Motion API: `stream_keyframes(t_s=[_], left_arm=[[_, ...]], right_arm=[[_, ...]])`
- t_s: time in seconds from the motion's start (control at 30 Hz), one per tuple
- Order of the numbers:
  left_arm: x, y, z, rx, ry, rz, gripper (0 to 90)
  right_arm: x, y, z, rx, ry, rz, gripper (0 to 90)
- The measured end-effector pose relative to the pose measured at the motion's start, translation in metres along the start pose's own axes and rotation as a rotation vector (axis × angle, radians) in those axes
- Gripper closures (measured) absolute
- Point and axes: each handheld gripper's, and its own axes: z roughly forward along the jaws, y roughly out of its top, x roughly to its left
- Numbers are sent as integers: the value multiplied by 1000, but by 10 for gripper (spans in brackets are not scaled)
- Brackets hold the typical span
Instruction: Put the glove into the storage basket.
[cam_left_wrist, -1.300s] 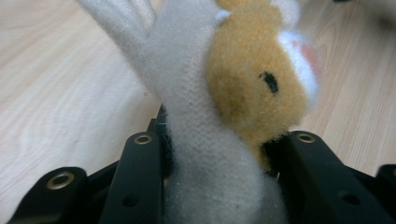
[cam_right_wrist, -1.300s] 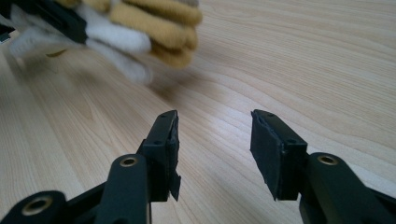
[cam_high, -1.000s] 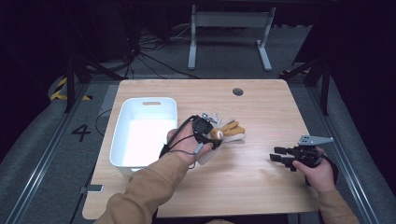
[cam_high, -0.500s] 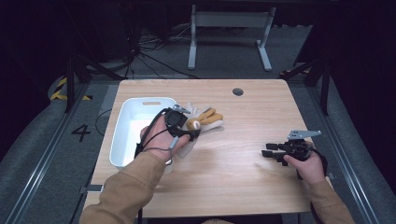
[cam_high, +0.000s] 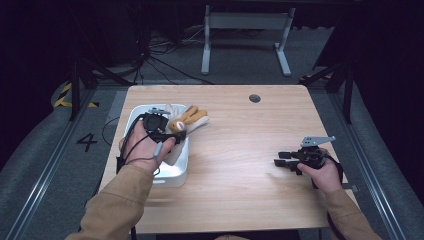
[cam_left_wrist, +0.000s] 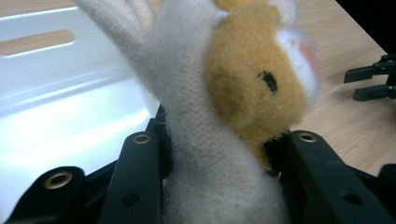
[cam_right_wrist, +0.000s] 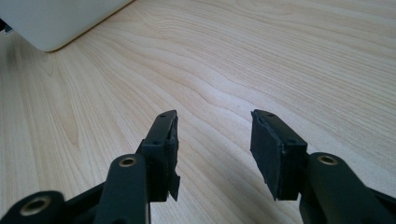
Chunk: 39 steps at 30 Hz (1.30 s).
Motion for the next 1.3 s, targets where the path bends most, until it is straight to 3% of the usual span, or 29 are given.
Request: stream_keyframes(t_s=[0.57, 0.73, 0.97, 1.3], left_arm=[[29, -5, -9, -19, 115, -118, 618], [39, -5, -3, -10, 144, -157, 618], [45, -7, 1, -4, 187, -181, 614], [58, -13, 10, 29, 206, -228, 614]], right_arm=[[1, -3, -3, -7, -13, 6, 516], [1, -7, -7, -7, -20, 16, 515], [0, -10, -12, -14, -31, 27, 514], [1, -13, -13, -16, -33, 39, 509]])
